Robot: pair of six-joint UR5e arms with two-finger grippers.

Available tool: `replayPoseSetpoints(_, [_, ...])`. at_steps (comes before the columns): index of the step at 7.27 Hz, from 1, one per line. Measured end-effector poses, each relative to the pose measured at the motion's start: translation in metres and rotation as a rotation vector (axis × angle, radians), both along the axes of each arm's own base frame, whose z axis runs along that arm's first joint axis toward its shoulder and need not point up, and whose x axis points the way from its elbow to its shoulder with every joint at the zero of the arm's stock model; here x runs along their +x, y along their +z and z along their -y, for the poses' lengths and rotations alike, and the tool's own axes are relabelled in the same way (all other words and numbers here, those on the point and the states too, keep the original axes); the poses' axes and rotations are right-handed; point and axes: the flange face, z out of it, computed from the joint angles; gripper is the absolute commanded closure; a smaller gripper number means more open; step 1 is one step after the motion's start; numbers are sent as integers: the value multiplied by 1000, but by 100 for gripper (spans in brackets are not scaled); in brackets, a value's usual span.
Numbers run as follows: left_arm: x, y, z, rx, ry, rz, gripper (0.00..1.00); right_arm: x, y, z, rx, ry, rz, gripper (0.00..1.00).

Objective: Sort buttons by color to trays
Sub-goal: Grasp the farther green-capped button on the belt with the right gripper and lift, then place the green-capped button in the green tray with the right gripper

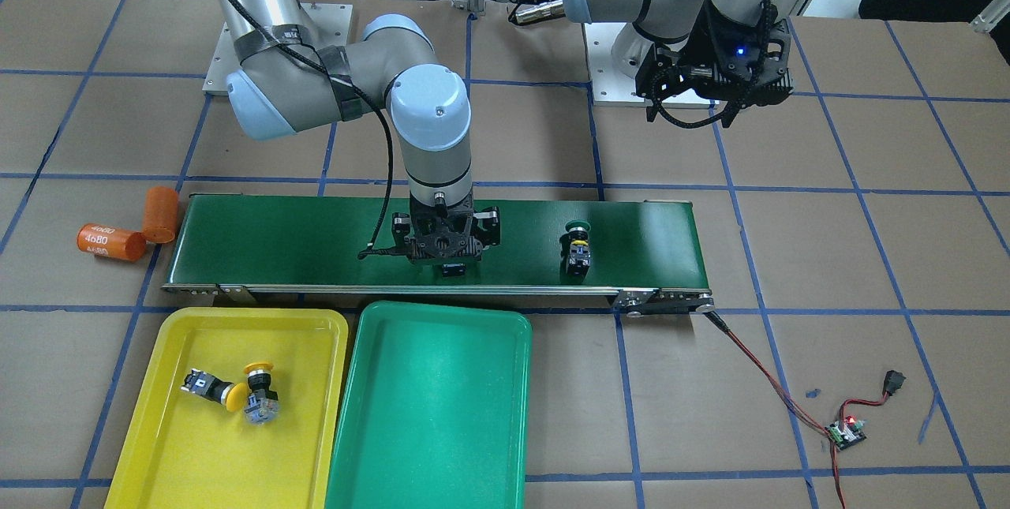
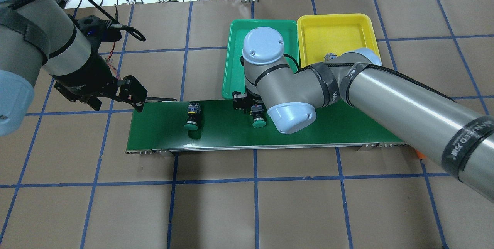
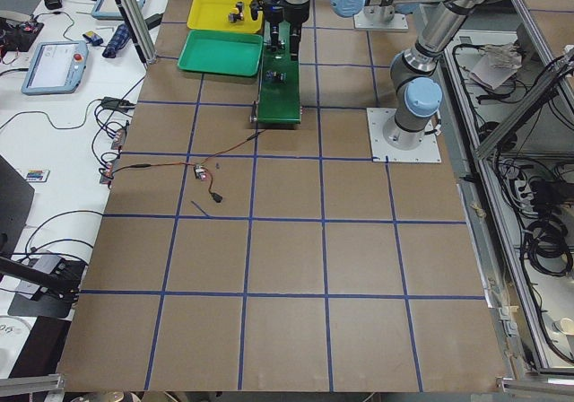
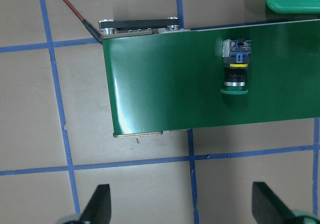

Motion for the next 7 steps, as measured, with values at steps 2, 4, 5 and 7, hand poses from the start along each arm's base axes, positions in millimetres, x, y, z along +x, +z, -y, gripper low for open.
replayPoseSetpoints(2, [0,3,-1,-12,-1,1,0,-3,2,2,-13,7,-22,100])
replayPoseSetpoints(4, [0,4,-2,-16,1,1,0,-10,18,9,-57,11,-53,100])
replayPoseSetpoints(5, [0,5,-3,-17,3,1,0,-16,35,17,-84,19,-65,100])
replayPoseSetpoints(7, [0,4,-3,-17,6,1,0,-39,79,41,-126,66,-101,100])
